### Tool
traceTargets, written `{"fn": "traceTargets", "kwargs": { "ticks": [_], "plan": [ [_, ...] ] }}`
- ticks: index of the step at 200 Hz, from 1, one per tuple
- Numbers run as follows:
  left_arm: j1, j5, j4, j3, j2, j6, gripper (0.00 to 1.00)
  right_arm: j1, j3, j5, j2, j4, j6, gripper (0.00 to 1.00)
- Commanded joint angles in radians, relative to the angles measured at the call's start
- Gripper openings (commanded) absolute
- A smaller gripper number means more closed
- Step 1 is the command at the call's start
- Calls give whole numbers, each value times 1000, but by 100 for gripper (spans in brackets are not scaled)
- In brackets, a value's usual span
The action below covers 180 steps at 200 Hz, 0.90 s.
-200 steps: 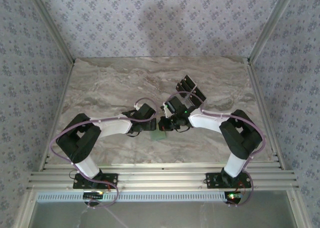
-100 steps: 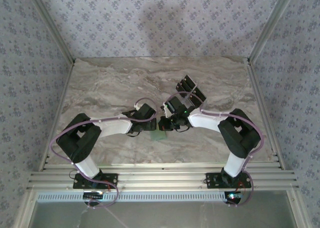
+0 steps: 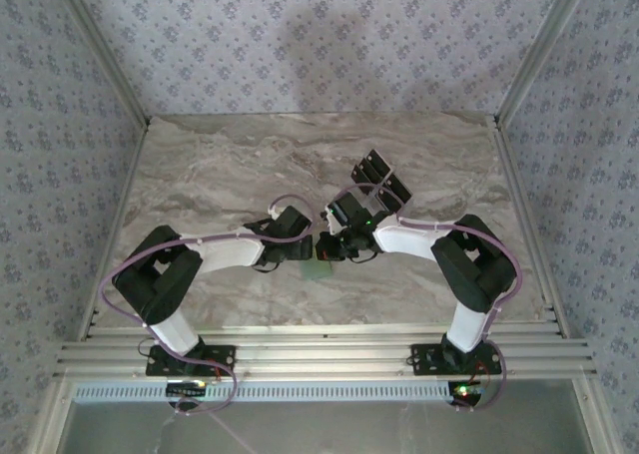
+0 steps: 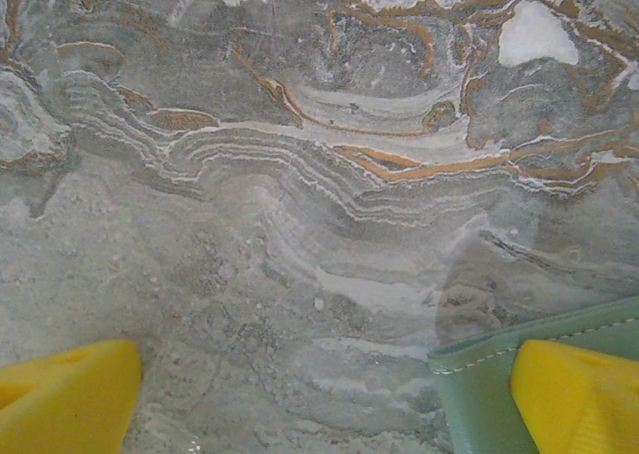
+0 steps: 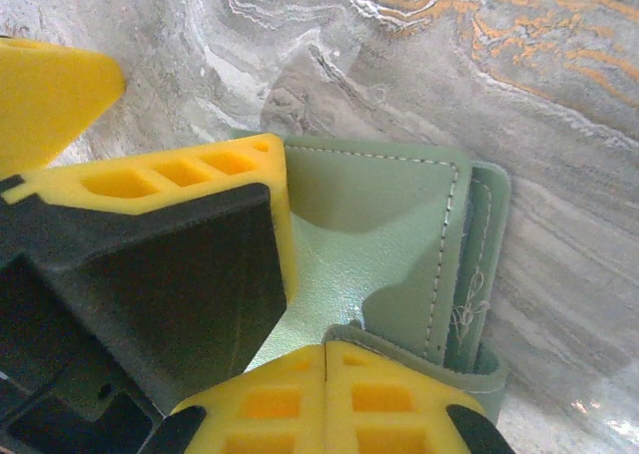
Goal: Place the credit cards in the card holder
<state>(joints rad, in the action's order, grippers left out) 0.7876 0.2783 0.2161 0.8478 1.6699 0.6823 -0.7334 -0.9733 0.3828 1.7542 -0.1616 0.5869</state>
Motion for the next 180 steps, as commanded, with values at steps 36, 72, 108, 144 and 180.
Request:
{"fn": "traceTargets", "kwargs": {
  "ticks": [36, 72, 108, 144, 180],
  "plan": [
    [19, -61, 74, -51, 76, -9, 97, -2, -27, -9, -16, 10, 16, 0],
    [21, -62, 74, -50, 78, -10, 97, 1, -16, -22, -36, 28, 24, 0],
    [21, -63, 75, -50, 77, -9, 97, 2, -15, -24, -47, 37, 27, 0],
    [22, -63, 78, -49, 77, -9, 97, 1, -21, -19, -33, 37, 29, 0],
    [22, -65, 78, -48, 77, -11, 97, -3, -18, -15, -12, 37, 29, 0]
  ]
}}
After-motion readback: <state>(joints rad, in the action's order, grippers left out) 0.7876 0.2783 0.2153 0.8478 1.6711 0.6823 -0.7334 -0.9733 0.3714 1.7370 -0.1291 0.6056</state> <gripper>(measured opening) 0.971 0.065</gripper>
